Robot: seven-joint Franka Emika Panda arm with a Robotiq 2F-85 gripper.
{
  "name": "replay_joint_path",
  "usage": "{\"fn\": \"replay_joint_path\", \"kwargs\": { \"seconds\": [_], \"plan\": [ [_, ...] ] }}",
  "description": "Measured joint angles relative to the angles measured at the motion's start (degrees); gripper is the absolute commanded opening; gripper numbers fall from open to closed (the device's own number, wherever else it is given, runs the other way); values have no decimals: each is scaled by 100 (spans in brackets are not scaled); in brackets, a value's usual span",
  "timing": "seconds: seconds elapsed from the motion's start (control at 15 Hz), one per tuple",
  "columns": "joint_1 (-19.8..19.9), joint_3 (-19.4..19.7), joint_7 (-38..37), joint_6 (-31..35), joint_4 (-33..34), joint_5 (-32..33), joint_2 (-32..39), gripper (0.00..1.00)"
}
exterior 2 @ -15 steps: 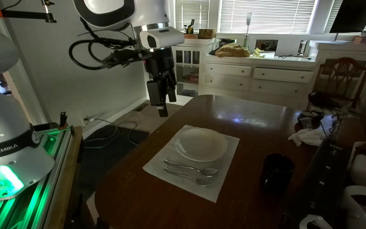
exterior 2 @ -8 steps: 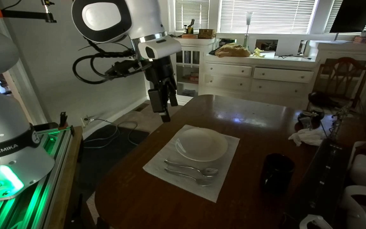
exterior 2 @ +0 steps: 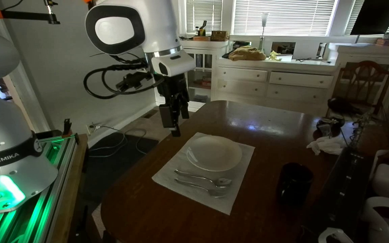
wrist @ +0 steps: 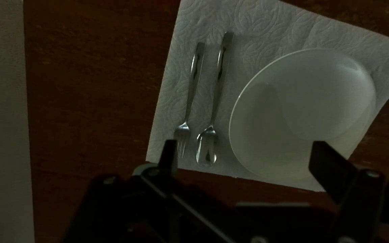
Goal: Put the spoon on the plate
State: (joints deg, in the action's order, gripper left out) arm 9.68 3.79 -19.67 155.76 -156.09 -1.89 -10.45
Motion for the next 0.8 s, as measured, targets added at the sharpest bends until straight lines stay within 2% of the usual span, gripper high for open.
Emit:
{"fn": "replay_joint_path", "kwargs": {
  "seconds": [0.07,0.13,0.33,0.53,0.73,0.8],
  "plan": [
    [-23,16,81,45,43,-144,174,75],
    [-40,32,130,74,97,-260,345,74],
    [-66,68,225,198,284,-514,859,49],
    [-73,95,341,348,433,-735,1307,49],
    [-73,99,451,532,533,-939,1710,66],
    [-73,96,489,619,559,-1009,1845,66]
  ]
}}
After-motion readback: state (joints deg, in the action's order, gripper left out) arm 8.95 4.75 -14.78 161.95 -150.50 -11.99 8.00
